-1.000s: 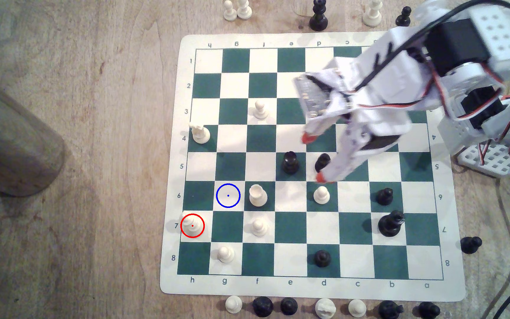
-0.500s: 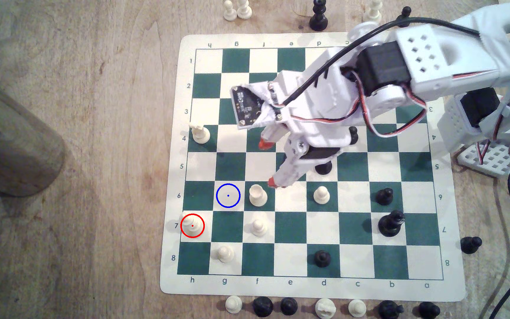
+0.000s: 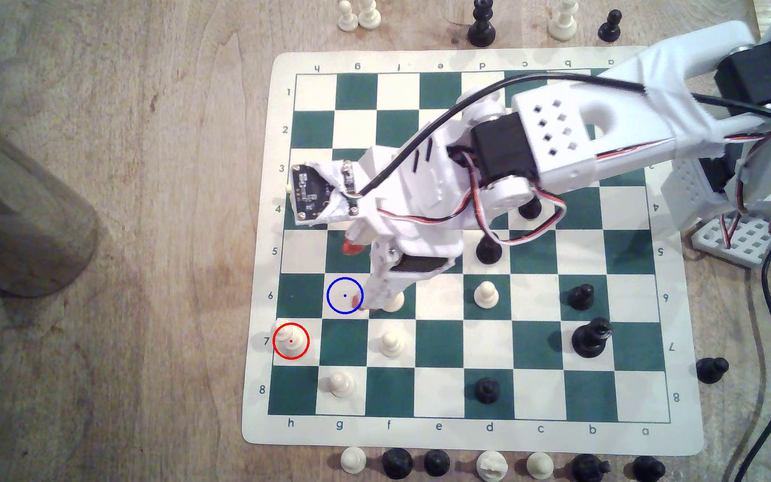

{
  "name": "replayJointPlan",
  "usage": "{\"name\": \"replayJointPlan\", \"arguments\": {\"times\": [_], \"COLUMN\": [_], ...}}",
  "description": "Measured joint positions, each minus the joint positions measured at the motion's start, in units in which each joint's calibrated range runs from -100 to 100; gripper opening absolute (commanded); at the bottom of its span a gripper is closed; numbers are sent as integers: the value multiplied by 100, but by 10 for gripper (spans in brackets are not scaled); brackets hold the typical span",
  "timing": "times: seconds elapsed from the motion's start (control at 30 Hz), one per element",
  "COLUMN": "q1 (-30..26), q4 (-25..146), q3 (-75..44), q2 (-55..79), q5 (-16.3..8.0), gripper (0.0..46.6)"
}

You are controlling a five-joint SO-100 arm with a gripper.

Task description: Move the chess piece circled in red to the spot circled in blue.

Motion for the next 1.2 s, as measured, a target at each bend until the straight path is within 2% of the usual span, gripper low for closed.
{"name": "replayJointPlan", "arguments": {"times": [0.3, 0.63, 1.2], "q1": [88, -118, -229], "q4": [-733, -1602, -1785], "q3": [-18, -145, -1003], "q2": [478, 1064, 1919], "q5": [-83, -342, -361], "gripper": [194, 191, 188]}}
